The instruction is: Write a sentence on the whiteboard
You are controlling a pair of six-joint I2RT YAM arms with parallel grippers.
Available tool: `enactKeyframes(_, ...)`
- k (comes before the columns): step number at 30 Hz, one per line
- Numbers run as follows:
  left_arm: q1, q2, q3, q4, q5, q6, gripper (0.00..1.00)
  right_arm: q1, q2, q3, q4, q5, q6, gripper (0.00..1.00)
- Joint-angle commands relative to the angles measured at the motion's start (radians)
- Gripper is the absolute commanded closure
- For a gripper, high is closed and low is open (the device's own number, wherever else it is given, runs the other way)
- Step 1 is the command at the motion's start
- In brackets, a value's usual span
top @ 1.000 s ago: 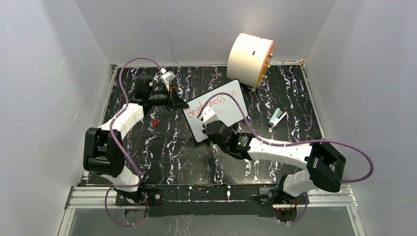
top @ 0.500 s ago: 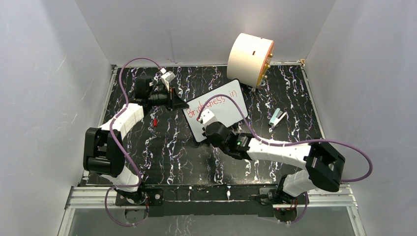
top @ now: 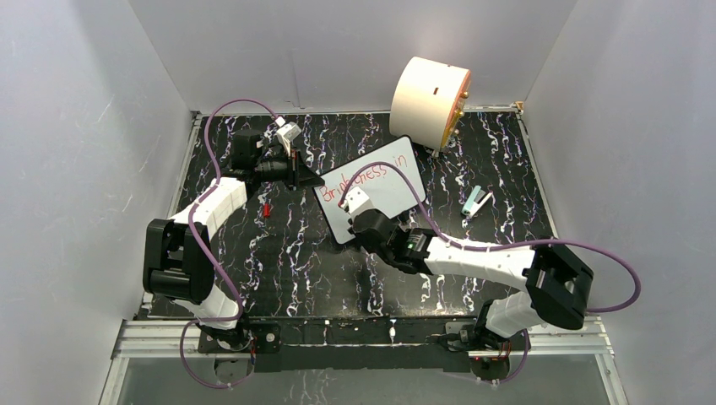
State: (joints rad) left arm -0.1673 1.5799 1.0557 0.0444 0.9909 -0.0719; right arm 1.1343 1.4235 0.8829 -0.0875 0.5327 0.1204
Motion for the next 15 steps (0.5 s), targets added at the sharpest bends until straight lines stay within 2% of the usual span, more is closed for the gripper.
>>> enactKeyframes(1, -0.026, 0.019, -0.018, -0.083, -0.081, 0.040, 1.00, -0.003, -0.067, 0.032, 0.052, 0.077, -0.013, 1.00)
enactKeyframes(15, -0.025, 0.020, -0.019, -0.083, -0.078, 0.040, 1.00, -0.010, -0.042, 0.038, 0.150, 0.123, -0.045, 1.00)
